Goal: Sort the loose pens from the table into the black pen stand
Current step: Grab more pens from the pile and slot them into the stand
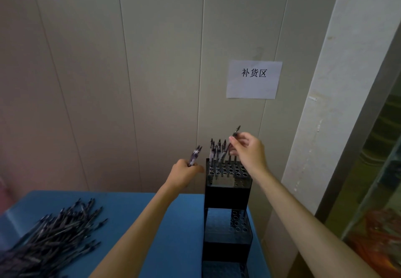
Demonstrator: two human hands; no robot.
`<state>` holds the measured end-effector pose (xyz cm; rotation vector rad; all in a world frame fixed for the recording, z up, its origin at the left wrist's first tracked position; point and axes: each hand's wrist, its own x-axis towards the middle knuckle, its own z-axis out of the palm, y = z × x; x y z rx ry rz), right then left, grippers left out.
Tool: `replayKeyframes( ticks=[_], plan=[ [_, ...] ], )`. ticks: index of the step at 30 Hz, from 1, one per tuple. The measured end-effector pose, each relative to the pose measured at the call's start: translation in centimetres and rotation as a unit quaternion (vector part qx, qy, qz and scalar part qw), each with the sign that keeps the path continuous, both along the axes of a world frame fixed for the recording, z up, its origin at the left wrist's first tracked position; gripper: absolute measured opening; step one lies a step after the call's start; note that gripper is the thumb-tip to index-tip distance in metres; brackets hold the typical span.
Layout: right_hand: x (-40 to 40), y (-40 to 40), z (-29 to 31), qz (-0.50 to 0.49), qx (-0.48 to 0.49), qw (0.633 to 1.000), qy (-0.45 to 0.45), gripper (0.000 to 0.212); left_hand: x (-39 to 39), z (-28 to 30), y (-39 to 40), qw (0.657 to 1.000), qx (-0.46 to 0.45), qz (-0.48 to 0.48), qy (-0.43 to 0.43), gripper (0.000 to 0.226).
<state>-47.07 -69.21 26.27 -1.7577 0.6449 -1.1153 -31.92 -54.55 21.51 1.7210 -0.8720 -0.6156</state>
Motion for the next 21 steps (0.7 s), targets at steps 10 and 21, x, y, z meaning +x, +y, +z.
replayKeyframes(
  ticks=[10, 21],
  plan=[
    [1.0, -0.7, -0.9, -0.059, -0.209, 0.97, 0.112, 0.017, 0.2, 0.1, 0.0, 1.0, -0.013, 0.017, -0.007, 0.033],
    [0.8, -0.8, -4.0, -0.044, -0.201, 0.959, 0.193, 0.014, -0.4, 0.1, -0.2, 1.0, -0.008, 0.005, -0.002, 0.033]
  ],
)
